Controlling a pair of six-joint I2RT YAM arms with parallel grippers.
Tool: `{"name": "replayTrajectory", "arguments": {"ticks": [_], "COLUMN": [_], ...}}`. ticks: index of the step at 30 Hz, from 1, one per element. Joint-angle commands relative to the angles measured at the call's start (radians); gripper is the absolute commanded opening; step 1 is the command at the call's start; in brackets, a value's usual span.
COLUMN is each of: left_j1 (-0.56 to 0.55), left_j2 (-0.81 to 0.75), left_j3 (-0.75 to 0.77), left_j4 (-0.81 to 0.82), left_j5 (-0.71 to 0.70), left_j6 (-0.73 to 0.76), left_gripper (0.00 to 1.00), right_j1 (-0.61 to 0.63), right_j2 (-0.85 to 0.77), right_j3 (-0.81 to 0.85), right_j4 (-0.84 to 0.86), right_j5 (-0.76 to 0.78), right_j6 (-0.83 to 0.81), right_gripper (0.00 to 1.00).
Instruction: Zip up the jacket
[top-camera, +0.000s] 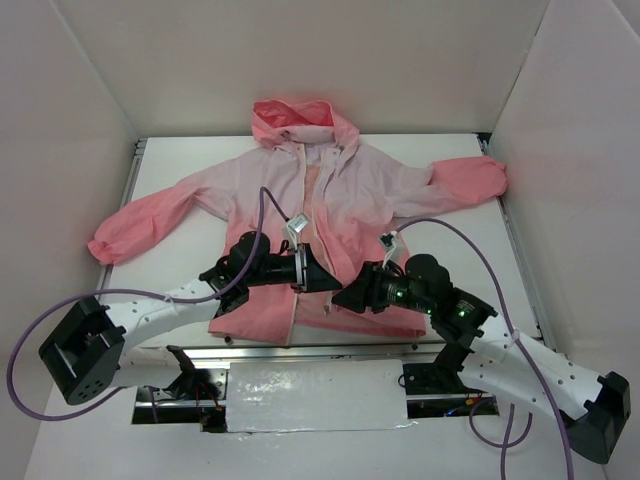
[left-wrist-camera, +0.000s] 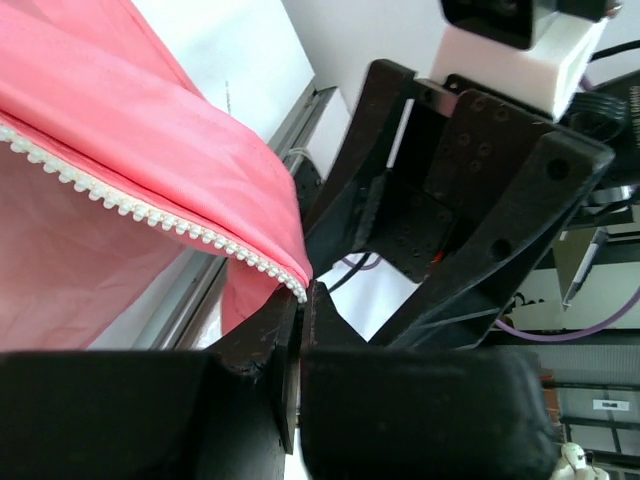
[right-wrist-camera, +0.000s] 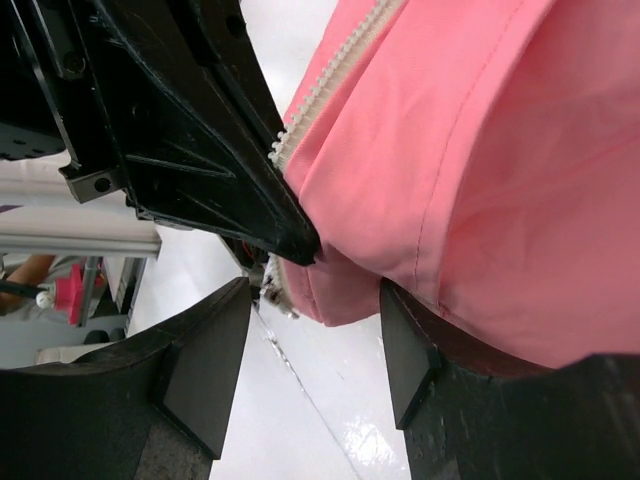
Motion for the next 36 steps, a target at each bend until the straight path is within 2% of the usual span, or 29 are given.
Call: {"name": "replayTrajectory", "arguments": {"ticks": [1,8,13,21,27,32,36], "left_j1": [-0.007,-0.007,-0.007,-0.007,-0.007,-0.007,-0.007], "left_j2": [-0.030,-0.004,0.019,0.034,0.042,0.044,0.048], "left_j3": [0.004,0.010,-0.003,0.003,0.003,0.003,0.010], "left_j4": [0.127,0.211,0.280,0.275,0.257,0.242,0.193], "left_j5": [0.053,0.079,0.096,0.102,0.096,0.077,0.057], "left_j6": [-0.040,-0.091,-0.132,-0.135,-0.137,-0.135,-0.120], "left_gripper": [0.00,0.00,0.00,0.00,0.00,0.00,0.00], "right_j1": [0.009,0.007,0.007,0.007,0.007,0.007,0.006], "right_j2": [0.013,0.015,0.016,-0.077,-0.140,-0.107,-0.114], "right_j3": [-0.021,-0.088,-0.134,-0.160,-0.196,-0.187,-0.182], "right_j4": [0.104,0.225,0.355,0.336,0.381,0.409,0.417], "right_j5": [-0.036,-0.065,-0.120,-0.077,-0.076,-0.126,-0.139], "right_j6": [-0.029,-0.048,-0.029,-0.060,-0.063,-0.065,-0.063], "right_gripper": [0.62,0.64,0.62,0.62,0.55,0.43,0.42]}}
